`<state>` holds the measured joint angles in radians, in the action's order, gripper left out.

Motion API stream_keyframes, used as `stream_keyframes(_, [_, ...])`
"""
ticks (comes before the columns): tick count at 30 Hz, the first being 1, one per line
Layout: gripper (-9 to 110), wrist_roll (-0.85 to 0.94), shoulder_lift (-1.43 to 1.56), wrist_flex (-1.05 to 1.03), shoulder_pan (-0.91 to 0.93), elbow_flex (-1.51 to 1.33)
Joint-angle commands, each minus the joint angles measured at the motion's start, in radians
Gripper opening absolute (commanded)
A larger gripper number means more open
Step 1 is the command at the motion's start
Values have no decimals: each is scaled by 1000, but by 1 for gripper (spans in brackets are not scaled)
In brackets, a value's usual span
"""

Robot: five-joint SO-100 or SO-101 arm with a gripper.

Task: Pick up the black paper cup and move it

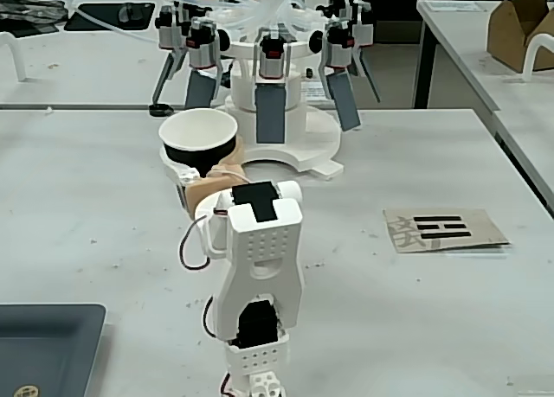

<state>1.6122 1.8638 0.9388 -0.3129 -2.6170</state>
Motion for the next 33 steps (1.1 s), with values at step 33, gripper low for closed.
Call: stream_keyframes(33, [11, 35, -147, -23, 265, 224])
